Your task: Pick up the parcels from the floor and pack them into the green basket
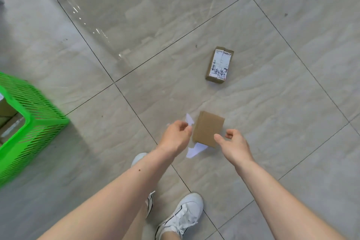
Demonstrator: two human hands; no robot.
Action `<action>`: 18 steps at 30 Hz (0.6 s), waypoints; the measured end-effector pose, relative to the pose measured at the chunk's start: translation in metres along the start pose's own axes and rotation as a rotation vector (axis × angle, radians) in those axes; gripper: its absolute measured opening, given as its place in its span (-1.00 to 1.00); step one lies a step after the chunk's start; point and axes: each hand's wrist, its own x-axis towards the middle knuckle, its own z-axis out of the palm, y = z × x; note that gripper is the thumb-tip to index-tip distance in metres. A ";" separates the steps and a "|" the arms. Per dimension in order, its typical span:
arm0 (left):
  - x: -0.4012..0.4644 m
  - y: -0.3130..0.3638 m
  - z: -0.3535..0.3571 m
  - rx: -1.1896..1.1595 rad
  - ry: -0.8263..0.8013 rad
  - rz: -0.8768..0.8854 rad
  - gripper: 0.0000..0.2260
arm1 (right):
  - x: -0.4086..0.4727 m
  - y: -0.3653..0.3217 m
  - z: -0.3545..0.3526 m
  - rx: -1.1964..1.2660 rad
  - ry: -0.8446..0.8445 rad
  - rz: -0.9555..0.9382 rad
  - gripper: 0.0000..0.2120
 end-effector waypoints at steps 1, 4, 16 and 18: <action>0.010 -0.001 0.011 0.000 -0.029 -0.012 -0.65 | 0.014 0.007 0.004 0.005 -0.009 0.016 -0.48; 0.042 -0.013 0.042 0.016 -0.111 -0.027 -0.58 | 0.055 0.033 0.019 0.032 -0.024 0.067 -0.38; 0.127 -0.059 0.098 0.096 -0.246 -0.015 -0.64 | 0.138 0.090 0.075 0.280 -0.016 0.090 -0.70; 0.125 -0.057 0.097 0.062 -0.234 -0.019 -0.65 | 0.132 0.087 0.069 0.334 -0.012 0.088 -0.70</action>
